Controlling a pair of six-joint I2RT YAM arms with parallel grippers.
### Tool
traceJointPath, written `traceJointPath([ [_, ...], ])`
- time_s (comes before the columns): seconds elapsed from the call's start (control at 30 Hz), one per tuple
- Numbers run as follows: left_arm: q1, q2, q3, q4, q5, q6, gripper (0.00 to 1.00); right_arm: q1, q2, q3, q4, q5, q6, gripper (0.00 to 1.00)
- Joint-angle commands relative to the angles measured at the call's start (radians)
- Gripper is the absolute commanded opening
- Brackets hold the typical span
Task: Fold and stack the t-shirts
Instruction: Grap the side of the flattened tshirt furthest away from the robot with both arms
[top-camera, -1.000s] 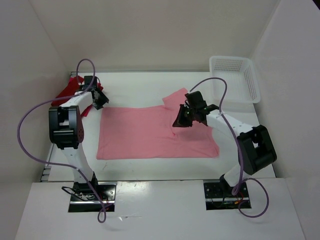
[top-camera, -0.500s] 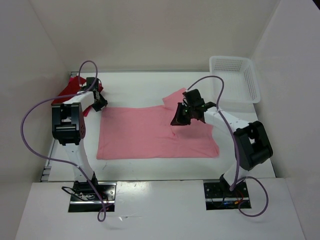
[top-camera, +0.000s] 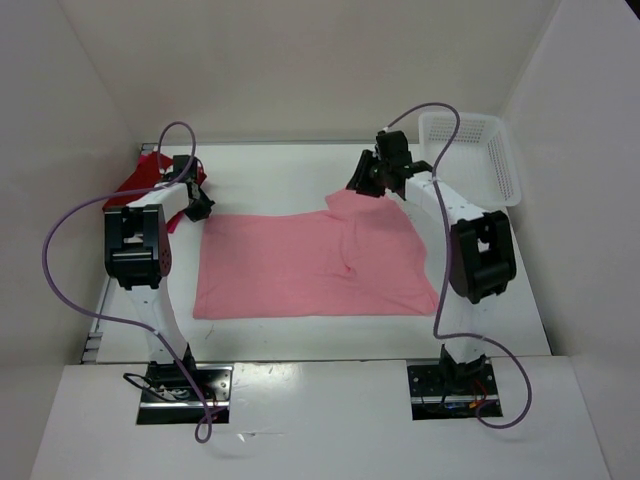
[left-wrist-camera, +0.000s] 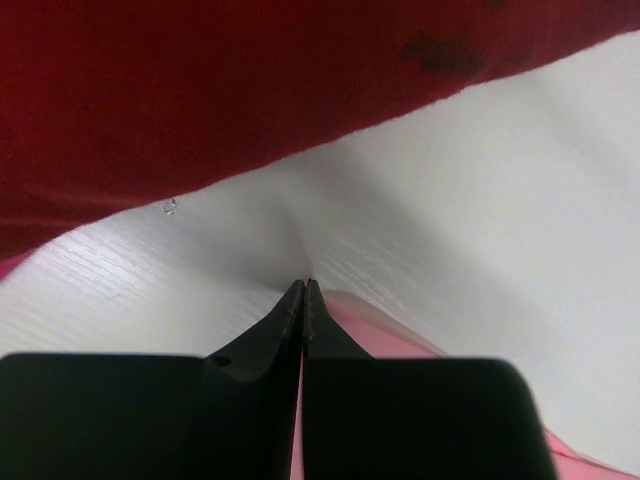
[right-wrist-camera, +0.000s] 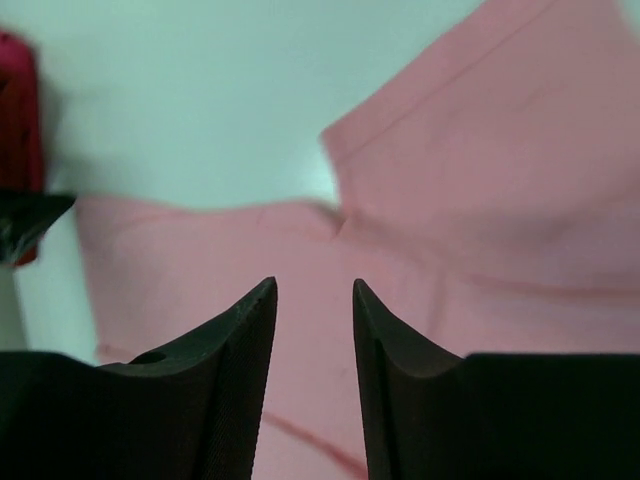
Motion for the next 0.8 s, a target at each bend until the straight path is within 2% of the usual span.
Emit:
traceJointPath([
  [0.0, 0.005, -0.017, 0.015, -0.008, 0.003, 0.023, 0.00, -0.036, 0.136, 0.138, 0.028, 0.159, -0.065, 0.42],
  [0.27, 0.005, -0.132, -0.012, -0.008, 0.032, 0.023, 0.00, -0.046, 0.369, 0.408, -0.046, 0.389, -0.140, 0.48],
  [0.47, 0.005, -0.175, -0.021, -0.008, 0.050, 0.023, 0.00, -0.055, 0.515, 0.604, -0.120, 0.420, -0.174, 0.54],
  [0.77, -0.004, -0.204, -0.031, -0.019, 0.050, 0.013, 0.00, -0.064, 0.685, 0.810, -0.213, 0.460, -0.192, 0.54],
])
